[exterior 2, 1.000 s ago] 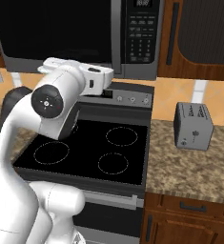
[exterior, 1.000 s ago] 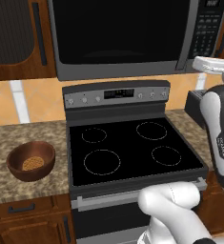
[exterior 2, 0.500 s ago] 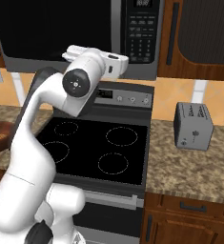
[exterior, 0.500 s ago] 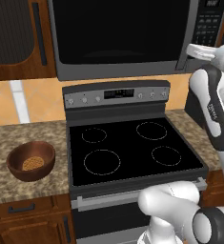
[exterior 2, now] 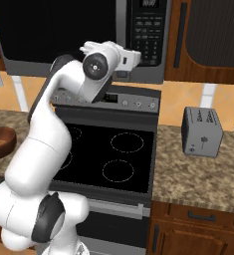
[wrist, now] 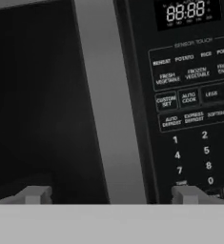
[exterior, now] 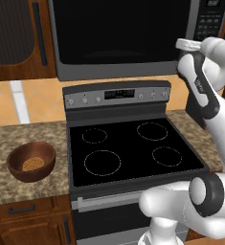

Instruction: Open the microwave, place the bowl with waffle inside the microwave, then close the microwave door and turn it on.

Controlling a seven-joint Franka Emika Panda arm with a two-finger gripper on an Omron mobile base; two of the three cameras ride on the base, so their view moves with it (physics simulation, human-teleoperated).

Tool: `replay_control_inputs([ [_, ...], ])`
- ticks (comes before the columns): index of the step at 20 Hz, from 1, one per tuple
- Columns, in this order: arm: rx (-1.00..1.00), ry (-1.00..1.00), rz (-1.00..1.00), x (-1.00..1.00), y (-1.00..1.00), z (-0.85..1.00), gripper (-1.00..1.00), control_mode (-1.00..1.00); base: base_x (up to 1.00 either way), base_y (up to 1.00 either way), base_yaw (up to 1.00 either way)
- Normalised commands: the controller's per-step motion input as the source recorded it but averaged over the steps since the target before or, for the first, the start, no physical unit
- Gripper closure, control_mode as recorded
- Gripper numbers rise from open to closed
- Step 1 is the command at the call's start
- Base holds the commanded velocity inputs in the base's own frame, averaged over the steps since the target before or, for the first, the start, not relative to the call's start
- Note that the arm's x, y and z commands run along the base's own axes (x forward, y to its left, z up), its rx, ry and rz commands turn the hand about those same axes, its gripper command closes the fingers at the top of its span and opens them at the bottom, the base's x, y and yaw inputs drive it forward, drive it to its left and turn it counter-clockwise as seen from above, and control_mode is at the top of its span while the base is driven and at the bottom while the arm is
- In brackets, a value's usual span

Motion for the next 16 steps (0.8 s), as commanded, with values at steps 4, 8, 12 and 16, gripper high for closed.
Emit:
replay_control_inputs([
  [4,0.00,0.05,0.00,0.72,-0.10,0.00,-1.00,-1.00,0.00,0.00,0.00],
  [8,0.00,0.03,0.00,0.69,-0.04,0.00,-1.00,-1.00,0.00,0.00,0.00],
  [12,0.00,0.00,0.00,0.63,-0.01,0.00,-1.00,-1.00,0.00,0.00,0.00],
  [16,0.00,0.00,0.01,0.26,-0.02,0.00,1.00,-1.00,0.00,0.00,0.00],
])
